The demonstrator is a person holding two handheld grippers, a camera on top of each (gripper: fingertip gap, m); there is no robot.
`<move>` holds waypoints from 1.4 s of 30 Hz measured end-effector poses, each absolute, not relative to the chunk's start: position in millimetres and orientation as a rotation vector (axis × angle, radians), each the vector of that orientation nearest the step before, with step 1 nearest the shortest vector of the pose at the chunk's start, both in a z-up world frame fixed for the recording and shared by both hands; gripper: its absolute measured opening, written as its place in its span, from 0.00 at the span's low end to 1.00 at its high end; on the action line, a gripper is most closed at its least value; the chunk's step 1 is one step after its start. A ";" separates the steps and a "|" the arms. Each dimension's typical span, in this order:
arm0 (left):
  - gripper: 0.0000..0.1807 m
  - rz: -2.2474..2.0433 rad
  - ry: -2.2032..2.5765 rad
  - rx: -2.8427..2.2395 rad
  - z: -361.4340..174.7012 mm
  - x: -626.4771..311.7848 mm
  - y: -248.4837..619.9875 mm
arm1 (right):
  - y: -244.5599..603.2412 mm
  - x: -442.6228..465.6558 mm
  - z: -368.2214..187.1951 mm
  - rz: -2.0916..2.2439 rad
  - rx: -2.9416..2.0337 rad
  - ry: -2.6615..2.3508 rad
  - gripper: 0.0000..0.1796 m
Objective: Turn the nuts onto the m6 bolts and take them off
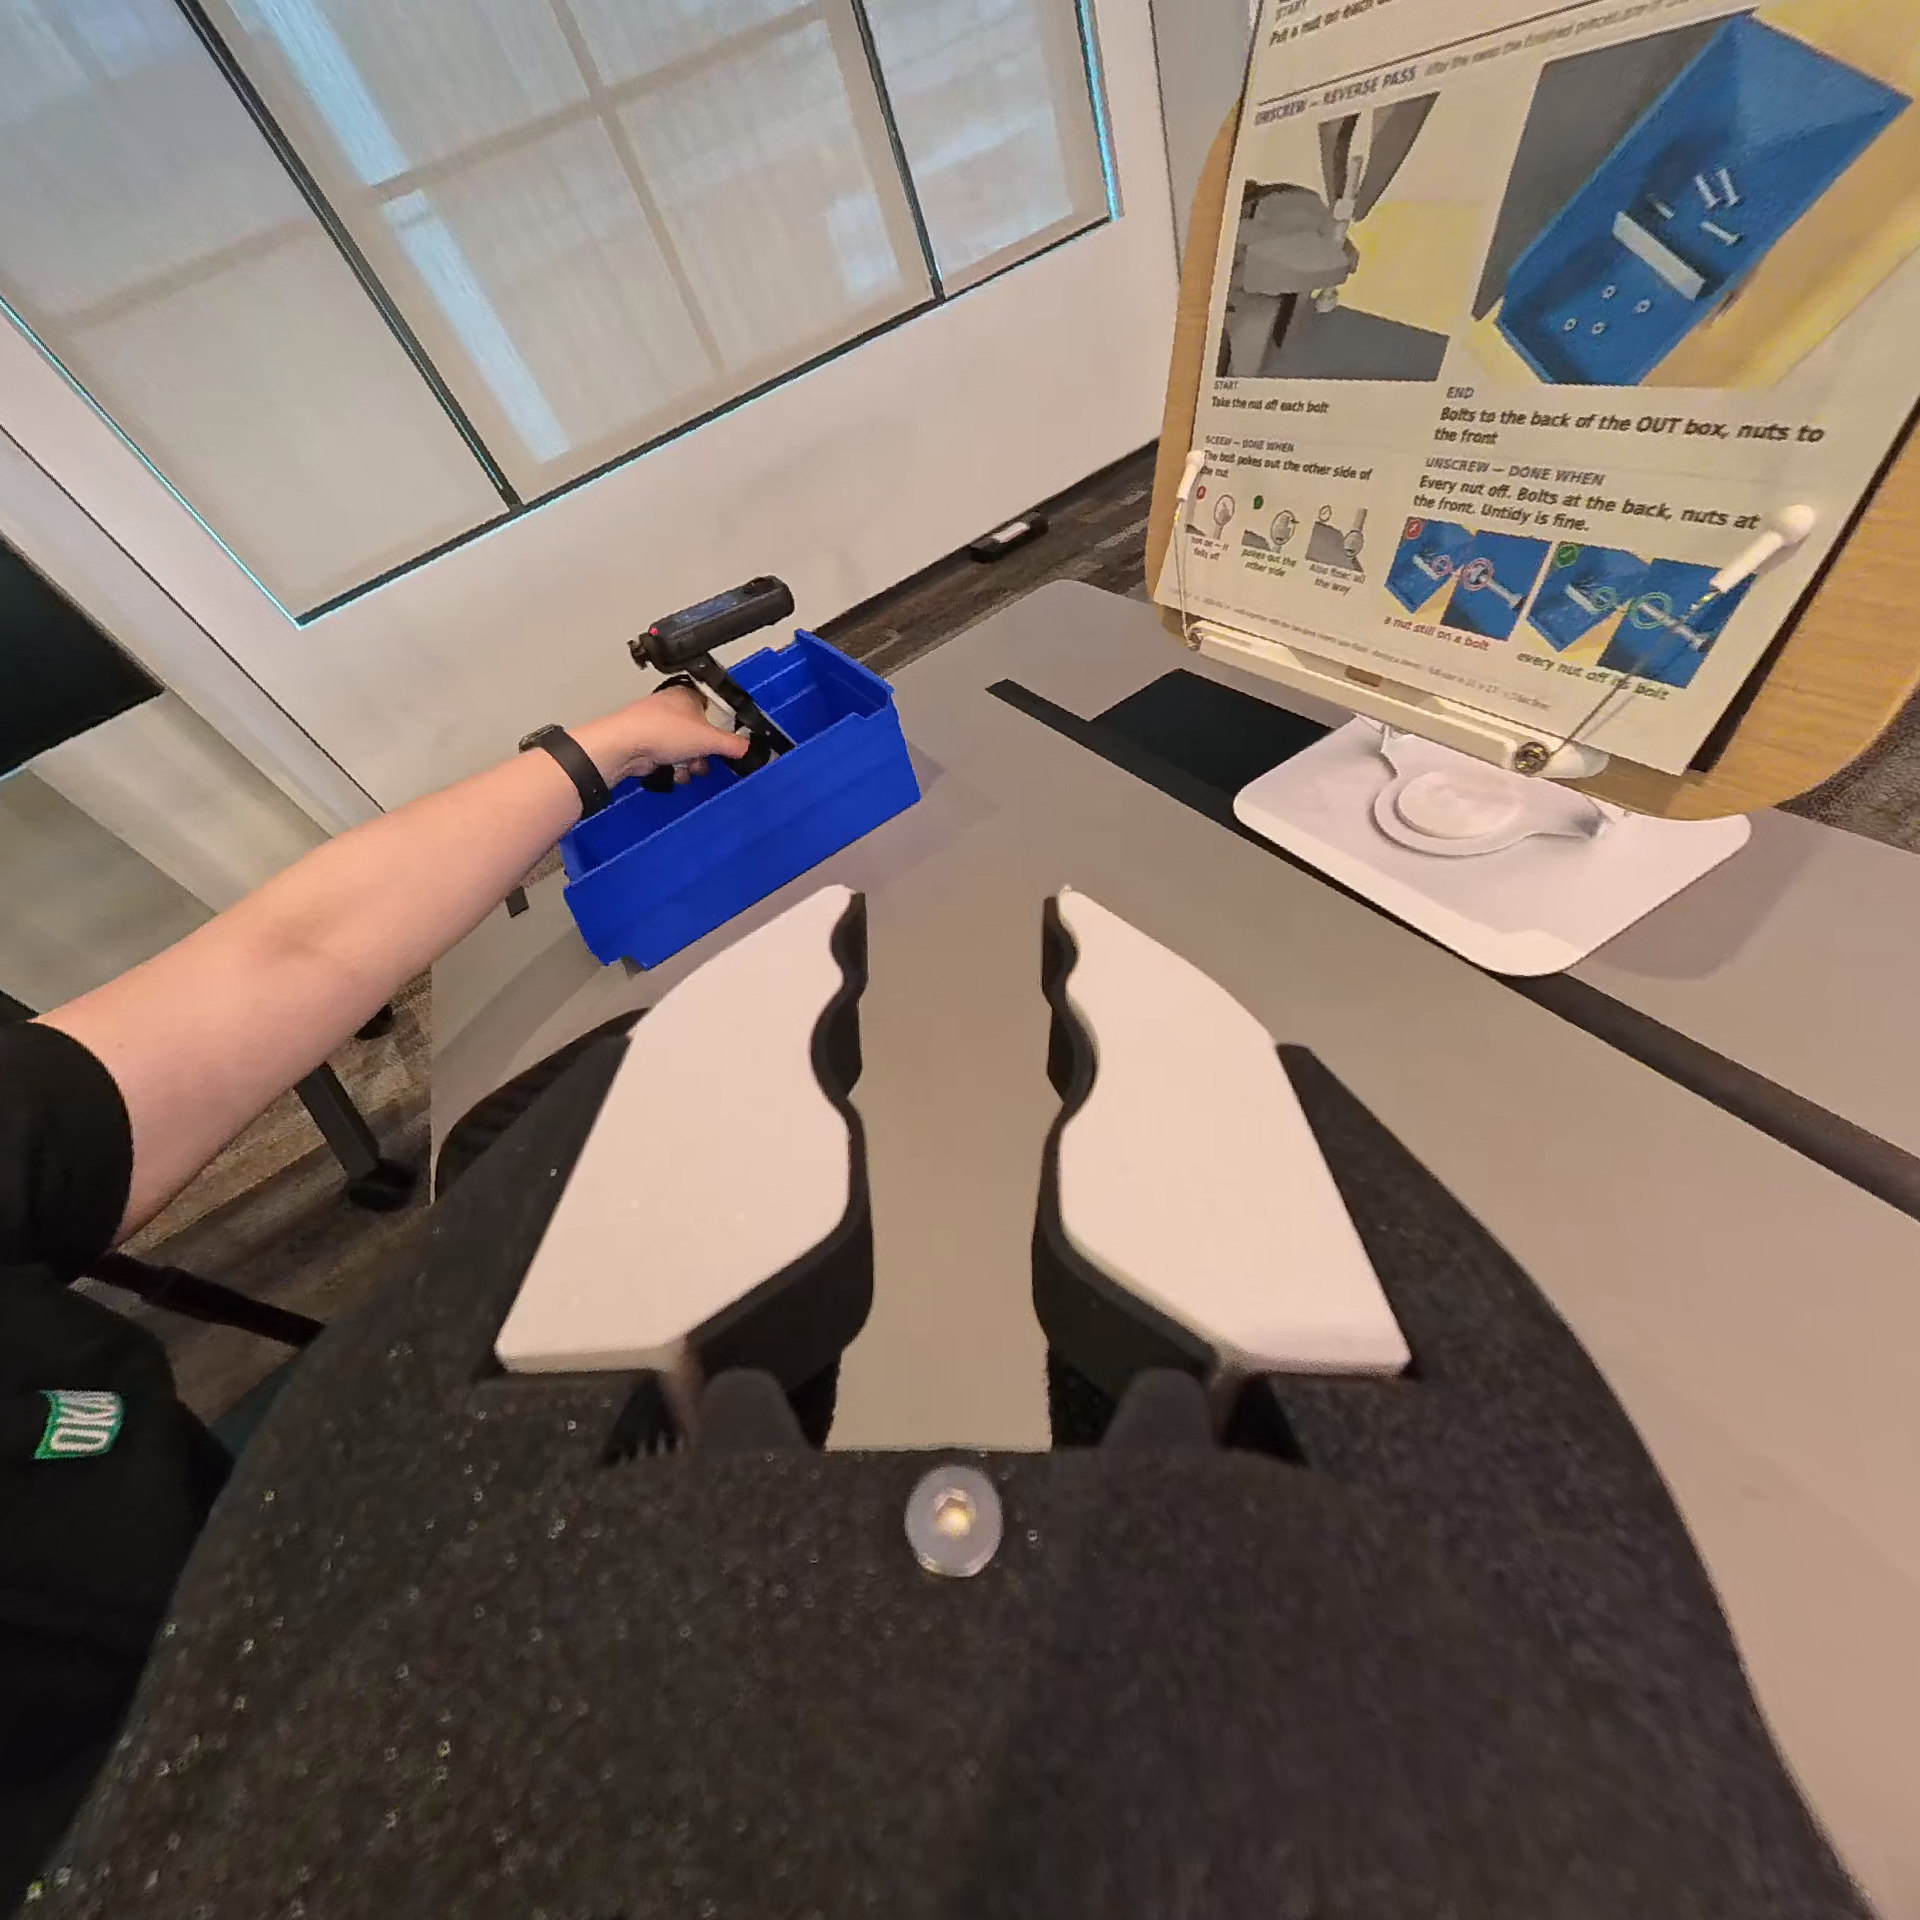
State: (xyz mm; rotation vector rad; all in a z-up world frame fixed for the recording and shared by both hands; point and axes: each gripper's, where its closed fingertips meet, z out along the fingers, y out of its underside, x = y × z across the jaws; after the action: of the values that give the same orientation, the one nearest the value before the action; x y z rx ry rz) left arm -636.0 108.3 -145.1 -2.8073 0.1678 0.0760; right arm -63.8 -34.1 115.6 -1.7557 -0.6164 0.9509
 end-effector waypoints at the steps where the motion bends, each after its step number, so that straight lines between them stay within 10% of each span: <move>1: 0.03 0.097 0.180 -2.795 -144.8 -637.3 108.2 | -33.3 -60.9 114.8 0.945 -1.759 -0.610 0.17; 10: 0.03 -0.070 0.200 -2.356 -38.3 -607.3 110.1 | -24.2 -39.4 110.1 0.877 -1.776 -0.567 0.17; 19: 0.03 -0.910 0.723 -1.555 136.0 -315.4 -17.1 | -65.1 -115.7 146.3 1.084 -1.477 -0.851 0.17; 42: 0.03 -1.306 1.023 -1.279 144.9 -182.4 -114.0 | -113.6 -201.4 151.6 1.441 -1.157 -1.067 0.05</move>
State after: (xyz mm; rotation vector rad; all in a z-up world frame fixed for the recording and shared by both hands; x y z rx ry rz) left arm -182.4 -114.0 144.9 -1.2790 1.0233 -1.3059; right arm -201.4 -113.6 151.6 -1.1569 -1.0668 1.4409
